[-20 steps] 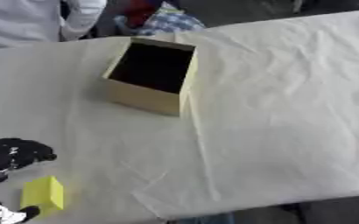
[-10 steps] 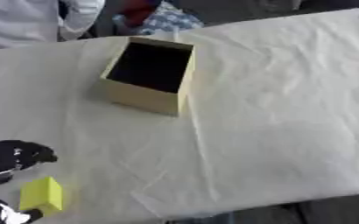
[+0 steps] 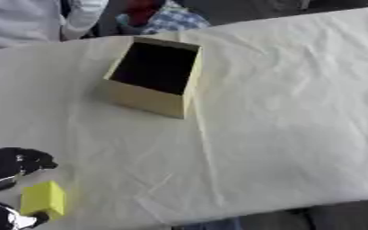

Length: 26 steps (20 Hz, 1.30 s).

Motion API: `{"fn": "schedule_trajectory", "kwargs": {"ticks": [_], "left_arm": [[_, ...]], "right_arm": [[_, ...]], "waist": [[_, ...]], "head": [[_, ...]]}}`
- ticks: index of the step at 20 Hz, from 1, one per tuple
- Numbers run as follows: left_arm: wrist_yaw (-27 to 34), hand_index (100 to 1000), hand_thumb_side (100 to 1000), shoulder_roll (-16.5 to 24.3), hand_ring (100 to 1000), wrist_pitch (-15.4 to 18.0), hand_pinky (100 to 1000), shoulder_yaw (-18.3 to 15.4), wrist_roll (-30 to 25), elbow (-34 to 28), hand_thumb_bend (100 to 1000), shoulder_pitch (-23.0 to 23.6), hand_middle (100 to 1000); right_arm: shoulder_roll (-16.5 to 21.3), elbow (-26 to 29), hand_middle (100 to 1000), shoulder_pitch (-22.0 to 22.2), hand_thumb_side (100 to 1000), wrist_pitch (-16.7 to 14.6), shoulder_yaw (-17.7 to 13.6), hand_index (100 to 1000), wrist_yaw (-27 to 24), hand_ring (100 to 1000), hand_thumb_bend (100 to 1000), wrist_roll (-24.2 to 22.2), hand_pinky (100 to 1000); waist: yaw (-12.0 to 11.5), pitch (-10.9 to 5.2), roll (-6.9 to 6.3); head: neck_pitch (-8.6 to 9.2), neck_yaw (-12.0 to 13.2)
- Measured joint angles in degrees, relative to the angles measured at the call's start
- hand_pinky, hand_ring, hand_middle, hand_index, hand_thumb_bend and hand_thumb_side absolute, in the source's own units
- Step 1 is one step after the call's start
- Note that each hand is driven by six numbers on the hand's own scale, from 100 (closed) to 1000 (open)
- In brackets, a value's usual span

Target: Pick up objects on the table and place them in the box.

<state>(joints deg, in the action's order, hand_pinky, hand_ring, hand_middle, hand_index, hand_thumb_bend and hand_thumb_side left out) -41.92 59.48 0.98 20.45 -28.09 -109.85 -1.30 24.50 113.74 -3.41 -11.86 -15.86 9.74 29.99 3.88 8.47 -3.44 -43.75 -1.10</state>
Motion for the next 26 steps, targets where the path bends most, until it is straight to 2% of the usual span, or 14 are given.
{"fn": "schedule_trajectory", "kwargs": {"ticks": [1, 4, 5, 6, 7, 8, 9, 10, 11, 12, 13, 14, 18, 26], "left_arm": [[-0.12, 960, 685, -0.13, 983, -0.07, 976, 0.2, -0.2, 0.24, 460, 0.0, 934], [-0.44, 909, 611, -0.26, 961, -0.27, 932, 0.62, -0.55, 0.88, 356, -0.05, 888], [-0.44, 906, 608, -0.52, 959, -0.31, 928, 0.7, -0.58, 1.04, 352, -0.14, 883], [-0.42, 852, 586, -0.67, 913, -0.42, 884, 0.85, -0.56, 1.07, 314, -0.23, 825], [-0.3, 852, 586, -0.8, 913, -0.52, 884, 0.95, -0.52, 1.12, 314, -0.25, 825], [-0.14, 781, 567, -0.96, 865, -0.61, 838, 0.96, -0.46, 1.17, 263, -0.27, 755], [0.06, 761, 544, -1.09, 847, -0.69, 820, 0.96, -0.39, 1.18, 244, -0.28, 736], [0.35, 723, 481, -1.11, 808, -0.77, 776, 0.95, -0.3, 1.12, 202, -0.29, 691], [0.77, 715, 459, -1.11, 796, -0.84, 760, 0.93, -0.23, 0.87, 191, -0.29, 679], [1.35, 704, 379, -1.11, 774, -0.88, 729, 0.83, -0.15, 0.36, 167, -0.29, 660], [2.09, 704, 352, -1.11, 771, -0.83, 724, 0.52, -0.06, -0.35, 169, -0.29, 658], [2.92, 702, 269, -1.11, 755, -0.69, 700, 0.04, 0.07, -1.27, 177, -0.29, 653], [6.6, 695, 234, -0.43, 717, 1.59, 633, -2.3, 1.52, -3.5, 100, -0.9, 630], [14.13, 696, 209, 1.62, 698, 8.0, 589, -5.63, 6.2, -3.95, 100, -6.8, 620]], "right_arm": [[0.0, 0.0, 516, -0.09, 913, 0.0, 0.0, 698, -0.04, 660, 100, 0.0, 596], [-0.01, 0.0, 515, -0.12, 913, 0.0, 0.0, 698, -0.19, 660, 100, 0.0, 596], [-0.01, 0.0, 515, -0.12, 913, 0.01, 0.0, 698, -0.23, 660, 100, -0.01, 596], [-0.02, 0.0, 515, -0.12, 913, 0.01, 0.0, 698, -0.25, 660, 100, -0.01, 596], [-0.02, 0.0, 515, -0.12, 913, 0.02, 0.0, 698, -0.26, 660, 100, -0.02, 596], [-0.02, 0.0, 515, -0.12, 913, 0.02, 0.0, 698, -0.27, 660, 100, -0.02, 596], [-0.02, 0.0, 515, -0.12, 913, 0.02, 0.0, 698, -0.27, 660, 100, -0.02, 596], [-0.02, 0.0, 514, -0.12, 913, 0.02, 0.0, 698, -0.27, 660, 100, -0.02, 596], [-0.02, 0.0, 514, -0.12, 913, 0.02, 0.0, 698, -0.27, 660, 100, -0.02, 596], [-0.02, 0.0, 514, -0.12, 913, 0.02, 0.0, 698, -0.27, 660, 100, -0.02, 596], [-0.02, 0.0, 514, -0.12, 913, 0.02, 0.0, 698, -0.27, 660, 100, -0.02, 596], [-0.02, 0.0, 514, -0.11, 913, 0.03, 0.0, 698, -0.27, 661, 100, -0.03, 597], [-0.02, 0.0, 514, -0.08, 912, 0.06, 0.0, 699, -0.27, 661, 100, -0.06, 597], [-0.01, 0.0, 513, 0.25, 911, 0.13, 0.0, 699, -0.28, 661, 100, -0.14, 597]], "waist": [[0.01, 0.0, 0.0], [0.03, 0.01, 0.0], [0.03, 0.01, 0.0], [0.04, 0.01, 0.0], [0.04, 0.01, 0.0], [0.05, 0.01, 0.0], [0.05, 0.01, 0.0], [0.04, 0.01, 0.0], [0.03, 0.01, 0.0], [0.0, 0.01, 0.0], [-0.05, 0.01, 0.0], [-0.1, 0.01, 0.0], [-0.48, -0.02, 0.0], [-0.7, -0.31, -0.04]], "head": [[0.0, 0.0], [0.0, 0.0], [0.0, -0.01], [0.0, -0.01], [0.0, -0.02], [0.0, -0.02], [0.0, -0.04], [0.0, -0.07], [0.0, -0.12], [0.0, -0.17], [0.0, -0.26], [0.0, -0.3], [0.0, -0.25], [0.0, 0.43]]}}
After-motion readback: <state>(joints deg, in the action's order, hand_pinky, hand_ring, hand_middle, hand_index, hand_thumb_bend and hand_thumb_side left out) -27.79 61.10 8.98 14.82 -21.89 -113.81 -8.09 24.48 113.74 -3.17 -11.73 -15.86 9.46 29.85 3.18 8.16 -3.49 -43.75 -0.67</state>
